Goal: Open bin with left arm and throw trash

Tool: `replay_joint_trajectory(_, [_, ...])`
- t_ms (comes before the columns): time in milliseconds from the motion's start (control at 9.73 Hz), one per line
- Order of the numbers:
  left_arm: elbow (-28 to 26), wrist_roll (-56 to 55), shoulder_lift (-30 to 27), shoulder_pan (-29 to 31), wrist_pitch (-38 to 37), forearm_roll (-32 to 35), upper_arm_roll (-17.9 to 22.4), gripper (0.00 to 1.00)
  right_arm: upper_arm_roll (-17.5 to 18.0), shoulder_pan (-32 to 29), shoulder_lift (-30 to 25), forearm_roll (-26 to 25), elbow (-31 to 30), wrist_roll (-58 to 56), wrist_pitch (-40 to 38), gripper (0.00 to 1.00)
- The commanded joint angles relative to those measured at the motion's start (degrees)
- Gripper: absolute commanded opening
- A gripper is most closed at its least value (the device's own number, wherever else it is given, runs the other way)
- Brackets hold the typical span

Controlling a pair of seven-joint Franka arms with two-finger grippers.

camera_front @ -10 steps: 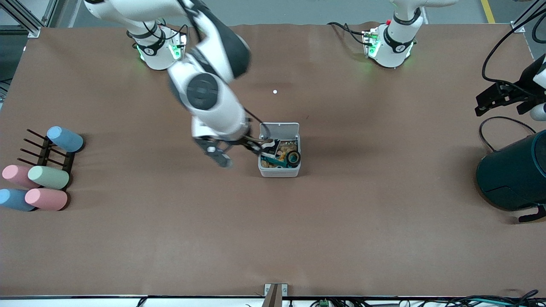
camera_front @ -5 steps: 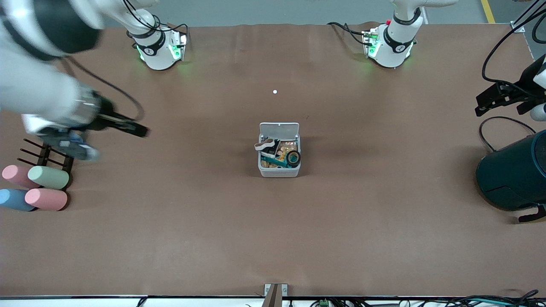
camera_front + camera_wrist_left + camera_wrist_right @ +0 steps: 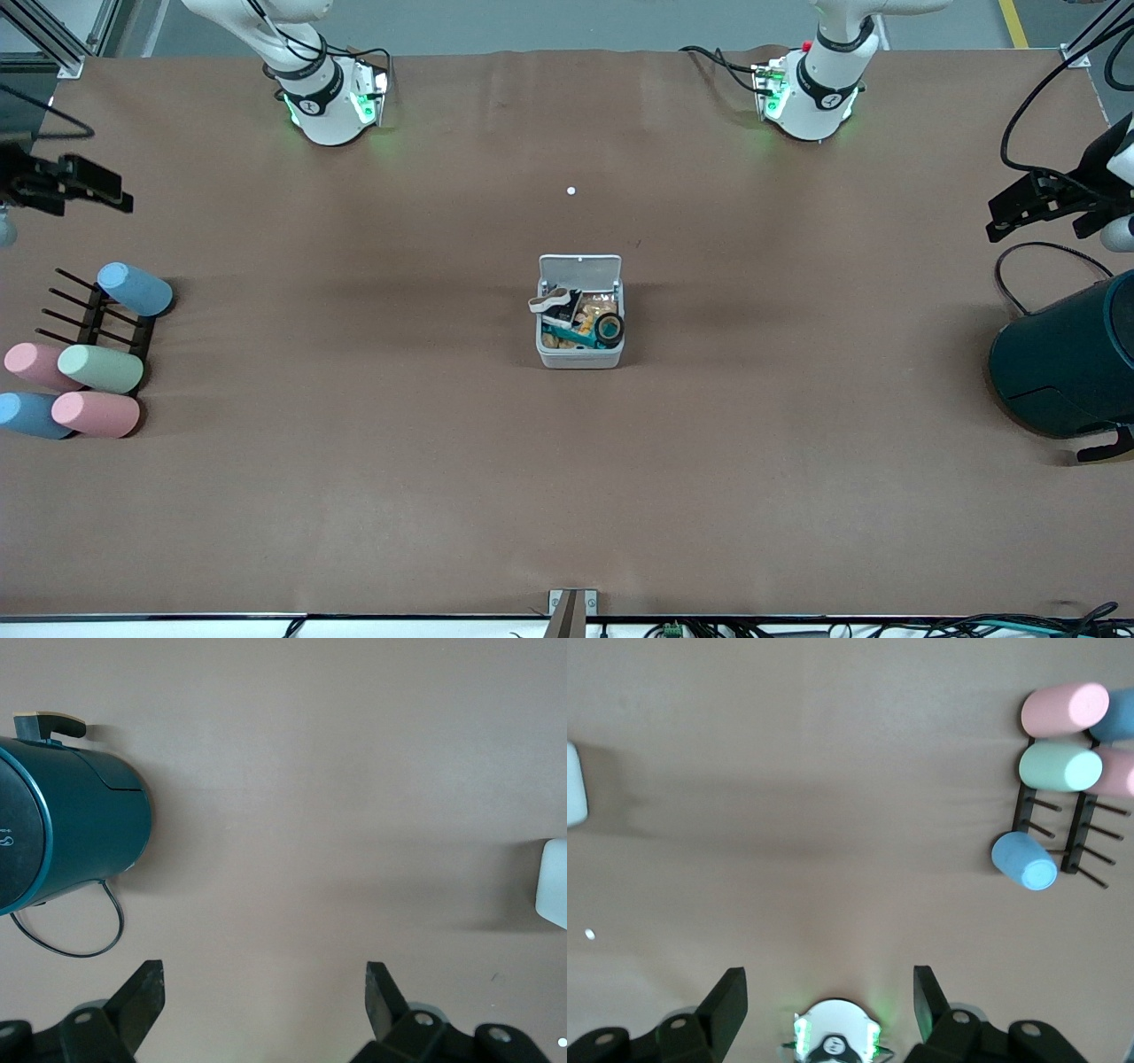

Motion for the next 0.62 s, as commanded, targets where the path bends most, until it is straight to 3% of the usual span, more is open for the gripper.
replay_joint_trajectory(0, [0.9,0.4,0.2,0.1,-0.6,-0.8,0.2,1.00,0.8,-0.3,-3.2,-1.2,-2.8,-2.9,1.1,0.99])
replay_joint_trajectory(514, [1.0,0.4,0.2,0.1,-0.5,-0.7,0.2,1.00,0.9,-0.4,-2.9,-0.5,-3.6,-0.7,5.2,1.00])
